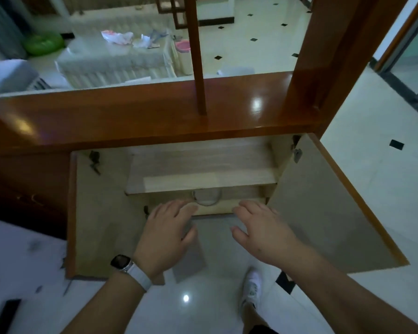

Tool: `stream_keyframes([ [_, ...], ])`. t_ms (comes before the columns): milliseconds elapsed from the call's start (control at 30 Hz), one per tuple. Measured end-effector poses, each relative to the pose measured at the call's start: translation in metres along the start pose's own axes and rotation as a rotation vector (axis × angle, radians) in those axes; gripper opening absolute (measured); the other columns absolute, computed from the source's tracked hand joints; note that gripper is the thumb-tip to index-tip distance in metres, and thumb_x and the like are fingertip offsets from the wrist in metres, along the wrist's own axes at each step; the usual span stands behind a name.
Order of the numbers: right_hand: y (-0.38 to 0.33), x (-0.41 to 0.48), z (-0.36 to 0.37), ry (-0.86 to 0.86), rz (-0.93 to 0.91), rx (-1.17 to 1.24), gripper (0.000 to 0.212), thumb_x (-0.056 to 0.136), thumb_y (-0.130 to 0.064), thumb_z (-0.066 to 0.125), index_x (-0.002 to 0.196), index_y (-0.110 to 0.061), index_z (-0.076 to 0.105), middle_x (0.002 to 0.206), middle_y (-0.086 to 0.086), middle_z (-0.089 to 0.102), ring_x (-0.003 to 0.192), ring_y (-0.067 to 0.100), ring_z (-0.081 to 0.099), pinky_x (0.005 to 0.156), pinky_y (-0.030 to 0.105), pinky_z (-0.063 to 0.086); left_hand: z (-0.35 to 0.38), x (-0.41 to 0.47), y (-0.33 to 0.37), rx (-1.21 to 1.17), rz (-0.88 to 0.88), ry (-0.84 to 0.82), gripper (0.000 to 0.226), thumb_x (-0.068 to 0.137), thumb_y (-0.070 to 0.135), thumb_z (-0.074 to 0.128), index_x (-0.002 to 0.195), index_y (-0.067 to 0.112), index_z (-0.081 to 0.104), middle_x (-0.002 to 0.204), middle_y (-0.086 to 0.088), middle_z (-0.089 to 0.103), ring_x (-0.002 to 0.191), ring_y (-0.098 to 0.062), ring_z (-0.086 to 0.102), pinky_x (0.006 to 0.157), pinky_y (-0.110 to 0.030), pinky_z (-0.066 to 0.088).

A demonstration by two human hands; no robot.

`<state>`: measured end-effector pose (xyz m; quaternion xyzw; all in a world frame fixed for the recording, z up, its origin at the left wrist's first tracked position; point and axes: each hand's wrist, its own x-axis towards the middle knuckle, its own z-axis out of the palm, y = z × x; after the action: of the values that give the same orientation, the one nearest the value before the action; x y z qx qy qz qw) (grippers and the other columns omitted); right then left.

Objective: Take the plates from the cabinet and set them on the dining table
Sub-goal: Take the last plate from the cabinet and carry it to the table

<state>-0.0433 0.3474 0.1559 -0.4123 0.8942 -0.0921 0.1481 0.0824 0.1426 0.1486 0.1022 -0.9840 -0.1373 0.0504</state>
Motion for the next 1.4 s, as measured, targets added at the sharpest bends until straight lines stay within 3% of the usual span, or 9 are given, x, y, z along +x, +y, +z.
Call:
stream_keyframes([
  [233, 0.032, 0.08, -0.018, 0.014, -0.117, 0.045, 0.074, 0.08, -0.056, 0.013, 0.136, -0.025, 0.048, 0.141, 0.001, 0.047, 0.128, 0.022, 0.041, 0.101, 0.039, 0.034, 0.002, 0.068, 0.005, 0.068, -0.081, -0.019, 0.039, 0.084, 0.043, 0.048, 0.117, 0.026, 0.061, 0.124, -0.001, 0.06, 0.115, -0.025, 0.054, 0.099, -0.049, 0.042],
  [467, 0.034, 0.116, -0.004, 0.017, -0.108, 0.024, 0.048, 0.084, -0.048, 0.038, 0.114, -0.022, 0.065, 0.117, 0.0, 0.065, 0.107, 0.021, 0.061, 0.086, 0.04, 0.048, 0.026, 0.091, -0.025, 0.164, -0.028, -0.083, 0.042, 0.082, 0.039, 0.051, 0.117, 0.02, 0.063, 0.122, -0.008, 0.064, 0.113, -0.029, 0.058, 0.097, -0.048, 0.045],
  [700, 0.029, 0.14, 0.04, -0.012, -0.012, -0.009, 0.047, 0.081, -0.048, 0.046, 0.109, -0.018, 0.068, 0.109, 0.005, 0.068, 0.097, 0.025, 0.064, 0.077, 0.039, 0.052, 0.084, 0.103, -0.082, 0.022, 0.037, -0.085, 0.036, 0.079, 0.035, 0.054, 0.111, 0.021, 0.059, 0.112, -0.007, 0.065, 0.101, -0.027, 0.059, 0.083, -0.038, 0.045],
  [800, 0.033, 0.152, 0.073, -0.028, 0.009, -0.003, 0.048, 0.083, -0.047, 0.046, 0.113, -0.015, 0.068, 0.112, 0.009, 0.068, 0.099, 0.029, 0.065, 0.079, 0.041, 0.053, 0.111, 0.111, -0.116, -0.019, 0.034, -0.092, 0.036, 0.079, 0.035, 0.053, 0.113, 0.022, 0.054, 0.112, -0.009, 0.065, 0.097, -0.026, 0.056, 0.081, -0.037, 0.047],
  [933, 0.042, 0.177, 0.127, -0.041, 0.008, 0.014, 0.05, 0.084, -0.046, 0.044, 0.114, -0.014, 0.068, 0.115, 0.01, 0.068, 0.101, 0.03, 0.066, 0.081, 0.042, 0.054, 0.155, 0.118, -0.156, 0.053, 0.005, -0.161, 0.042, 0.082, 0.037, 0.047, 0.11, 0.013, 0.065, 0.108, -0.012, 0.066, 0.093, -0.031, 0.061, 0.082, -0.037, 0.043],
  [1133, 0.077, 0.237, 0.219, -0.062, -0.039, -0.026, 0.052, 0.082, -0.046, 0.041, 0.111, -0.013, 0.068, 0.109, 0.01, 0.068, 0.096, 0.03, 0.064, 0.078, 0.042, 0.052, 0.259, 0.129, -0.188, 0.057, -0.114, -0.229, 0.044, 0.078, 0.038, 0.046, 0.108, 0.014, 0.068, 0.103, -0.01, 0.068, 0.088, -0.032, 0.065, 0.078, -0.041, 0.051],
  [1300, 0.124, 0.288, 0.327, 0.011, -0.108, -0.056, 0.049, 0.085, -0.045, 0.038, 0.113, -0.015, 0.065, 0.113, 0.01, 0.065, 0.103, 0.032, 0.06, 0.083, 0.042, 0.049, 0.376, 0.144, -0.229, 0.046, -0.157, -0.252, 0.056, 0.081, 0.046, 0.037, 0.121, 0.018, 0.064, 0.126, -0.011, 0.062, 0.112, -0.034, 0.058, 0.093, -0.047, 0.043],
  [1400, 0.153, 0.32, 0.4, 0.071, -0.111, -0.044, 0.046, 0.085, -0.044, 0.042, 0.109, -0.013, 0.067, 0.113, 0.011, 0.066, 0.102, 0.033, 0.061, 0.081, 0.042, 0.05, 0.451, 0.164, -0.256, 0.073, -0.137, -0.223, 0.057, 0.08, 0.046, 0.035, 0.121, 0.019, 0.064, 0.127, -0.012, 0.061, 0.115, -0.035, 0.056, 0.096, -0.047, 0.041],
])
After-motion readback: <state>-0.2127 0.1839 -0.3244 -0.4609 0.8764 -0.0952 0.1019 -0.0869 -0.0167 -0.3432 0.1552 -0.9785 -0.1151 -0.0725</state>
